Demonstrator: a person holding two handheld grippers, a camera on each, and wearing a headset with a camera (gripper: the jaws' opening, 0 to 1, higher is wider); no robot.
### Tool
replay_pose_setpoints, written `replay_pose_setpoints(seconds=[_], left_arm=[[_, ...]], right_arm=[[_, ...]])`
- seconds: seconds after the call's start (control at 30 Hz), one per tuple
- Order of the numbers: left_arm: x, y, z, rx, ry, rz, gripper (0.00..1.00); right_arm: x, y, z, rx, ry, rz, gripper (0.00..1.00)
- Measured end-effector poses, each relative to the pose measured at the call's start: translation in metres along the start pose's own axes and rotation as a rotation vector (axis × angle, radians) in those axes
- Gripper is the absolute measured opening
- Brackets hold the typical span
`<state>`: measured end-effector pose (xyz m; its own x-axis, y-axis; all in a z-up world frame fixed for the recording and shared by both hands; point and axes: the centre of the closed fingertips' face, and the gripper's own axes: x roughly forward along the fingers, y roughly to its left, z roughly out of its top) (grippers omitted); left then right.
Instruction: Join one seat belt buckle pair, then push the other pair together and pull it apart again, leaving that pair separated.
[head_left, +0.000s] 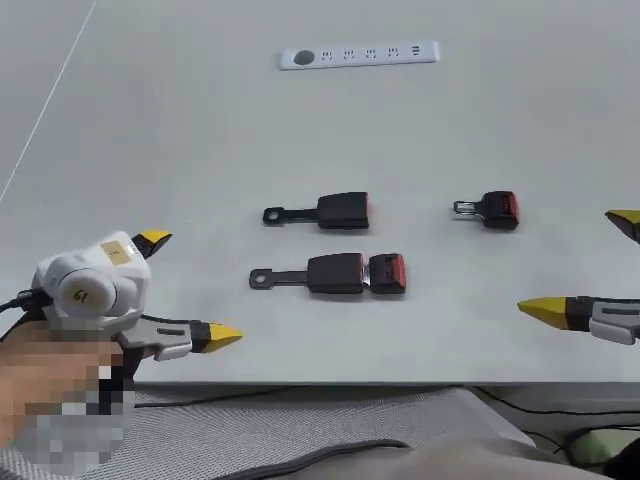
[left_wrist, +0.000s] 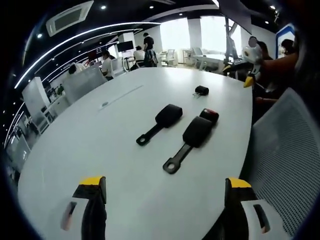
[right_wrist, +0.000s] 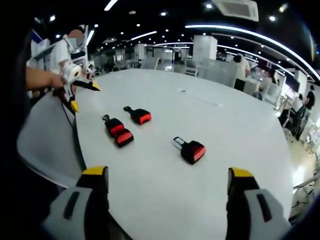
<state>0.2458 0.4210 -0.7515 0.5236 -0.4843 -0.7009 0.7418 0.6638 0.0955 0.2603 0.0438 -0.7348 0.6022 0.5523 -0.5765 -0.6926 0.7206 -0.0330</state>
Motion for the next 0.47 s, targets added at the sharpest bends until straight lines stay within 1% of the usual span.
replay_pose_setpoints(seconds=[0.23, 0.37, 0.47], left_arm=[[-0.0001, -0.0008, 0.0058, -0.008, -0.017, 0.005, 1.0], [-0.0008, -0.0011, 0.0068, -0.007, -0.022, 0.005, 1.0], [-0.0018, -0.0017, 0.0065, -0.007, -0.022, 0.003, 1.0]], right_arm=[[-0.0001, 0.002, -0.0019, 0.011, 0.009, 0.005, 0.97], [-0.0005, 0.0027, -0.0023, 0.04, 0.004, 0.01, 0.96], [-0.001, 0.0029, -0.0034, 0.032, 0.01, 0.009, 0.96]])
